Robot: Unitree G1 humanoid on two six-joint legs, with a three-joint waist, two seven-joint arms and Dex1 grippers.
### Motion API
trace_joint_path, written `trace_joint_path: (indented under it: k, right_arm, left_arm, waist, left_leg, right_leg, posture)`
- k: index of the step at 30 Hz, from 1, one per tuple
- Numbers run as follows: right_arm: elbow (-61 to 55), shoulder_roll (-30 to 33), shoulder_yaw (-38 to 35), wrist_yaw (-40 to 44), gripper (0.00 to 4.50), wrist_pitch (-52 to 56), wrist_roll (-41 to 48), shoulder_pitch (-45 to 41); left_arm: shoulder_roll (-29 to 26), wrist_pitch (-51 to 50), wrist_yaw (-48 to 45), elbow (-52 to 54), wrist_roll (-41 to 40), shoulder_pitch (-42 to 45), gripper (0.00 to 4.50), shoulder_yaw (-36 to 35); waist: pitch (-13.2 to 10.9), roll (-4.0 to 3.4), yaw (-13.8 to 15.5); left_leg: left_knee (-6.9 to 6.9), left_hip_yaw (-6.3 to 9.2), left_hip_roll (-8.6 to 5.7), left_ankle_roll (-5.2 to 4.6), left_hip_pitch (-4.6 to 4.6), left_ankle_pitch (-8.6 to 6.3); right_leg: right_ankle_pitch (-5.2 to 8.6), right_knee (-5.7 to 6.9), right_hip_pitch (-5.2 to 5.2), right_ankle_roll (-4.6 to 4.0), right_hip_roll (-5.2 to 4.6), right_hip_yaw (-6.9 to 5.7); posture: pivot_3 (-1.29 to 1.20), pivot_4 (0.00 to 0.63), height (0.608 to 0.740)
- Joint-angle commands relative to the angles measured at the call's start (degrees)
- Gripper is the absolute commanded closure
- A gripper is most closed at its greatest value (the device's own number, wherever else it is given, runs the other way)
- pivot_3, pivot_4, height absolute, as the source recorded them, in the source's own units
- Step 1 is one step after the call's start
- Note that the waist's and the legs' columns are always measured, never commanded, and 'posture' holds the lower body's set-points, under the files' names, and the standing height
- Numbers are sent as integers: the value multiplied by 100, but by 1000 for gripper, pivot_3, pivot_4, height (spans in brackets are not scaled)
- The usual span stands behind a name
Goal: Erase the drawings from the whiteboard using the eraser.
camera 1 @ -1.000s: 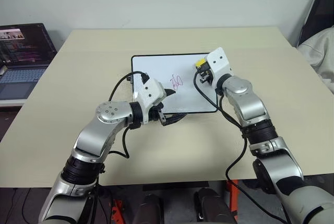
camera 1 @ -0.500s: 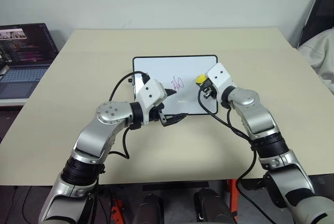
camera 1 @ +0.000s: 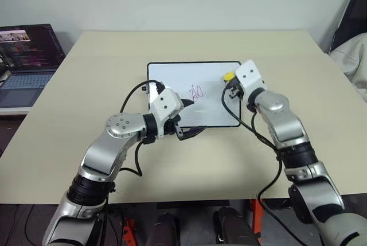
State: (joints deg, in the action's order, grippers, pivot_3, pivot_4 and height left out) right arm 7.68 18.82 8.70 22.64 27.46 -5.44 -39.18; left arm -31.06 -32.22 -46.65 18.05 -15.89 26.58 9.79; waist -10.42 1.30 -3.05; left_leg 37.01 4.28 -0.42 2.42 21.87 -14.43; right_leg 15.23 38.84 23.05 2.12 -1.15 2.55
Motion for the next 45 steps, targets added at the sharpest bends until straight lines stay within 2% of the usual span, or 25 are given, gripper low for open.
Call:
trace_joint_path:
  k: [1, 5, 10, 15, 20, 28, 33, 39, 45]
  right_arm:
    - [-292, 327, 375, 487, 3304, 525, -109, 503]
    - [-629, 384, 392, 471, 3305, 589, -133, 524]
    - [-543, 69, -113, -328, 3305, 127, -131, -25]
    - [-117, -8, -244, -790, 3305, -173, -244, -315]
    - [43, 135, 23, -409, 3305, 58, -311, -146]
    - [-757, 326, 482, 517, 3305, 838, -129, 518]
    - [-694, 81, 309, 188, 3305, 483, -200, 180]
    - [-226, -298, 143, -292, 3306, -215, -204, -271]
    - [-25, -189, 393, 23, 3306, 220, -249, -110]
  left_arm:
    - [33, 34, 46, 228, -37, 34, 0, -13]
    - [38, 39, 32, 211, -37, 39, 0, 2]
    - [28, 27, 12, 224, -46, 28, 0, 2]
    - [27, -3, 11, 270, -58, -23, 0, 19]
    - [30, -33, 22, 308, -65, -53, 0, 20]
    - [100, -15, 150, 212, -23, -34, 0, -57]
    - [58, 28, 392, -47, 183, 47, 0, -145]
    - [-156, 119, 516, -281, 444, 23, 0, -189]
    - [-171, 94, 558, -231, 435, -29, 0, -227]
  waist:
    - [0, 1, 0]
    - [0, 1, -39]
    - [-6, 2, -33]
    - [-7, 1, 1]
    - [-7, 1, 7]
    - [-5, 5, -21]
    - [-5, 6, -31]
    - [-8, 4, -30]
    - [-7, 6, 9]
  left_leg:
    - [0, 0, 0, -1, -2, 1]
    - [4, -2, 2, -4, -29, 4]
    - [2, -2, 4, -7, -47, 7]
    - [-2, 0, -1, -5, 17, 7]
    - [-13, 0, 2, 1, 30, 0]
    - [-7, -1, 2, 2, 5, -1]
    - [0, -1, 4, -6, -7, 14]
    - [-9, -3, 5, 2, 4, 22]
    - [-12, 8, 2, 14, 24, 14]
  right_leg:
    - [0, 0, -1, 1, 1, 0]
    - [17, -3, -29, 29, 5, 3]
    - [18, -2, -47, 28, 8, 2]
    - [-2, 1, 18, -2, 0, 1]
    - [1, -27, 23, -2, -1, -1]
    - [2, -23, 2, 0, 1, 1]
    - [7, -7, -2, 19, 7, 0]
    - [-7, 4, 17, -5, 13, -2]
    - [-9, -22, 18, -10, 0, -9]
  posture:
    - [0, 150, 740]
    - [0, 150, 740]
    - [0, 150, 740]
    - [0, 150, 740]
    - [0, 150, 740]
    - [0, 150, 740]
    - [0, 150, 740]
    - [0, 150, 740]
    - [0, 150, 740]
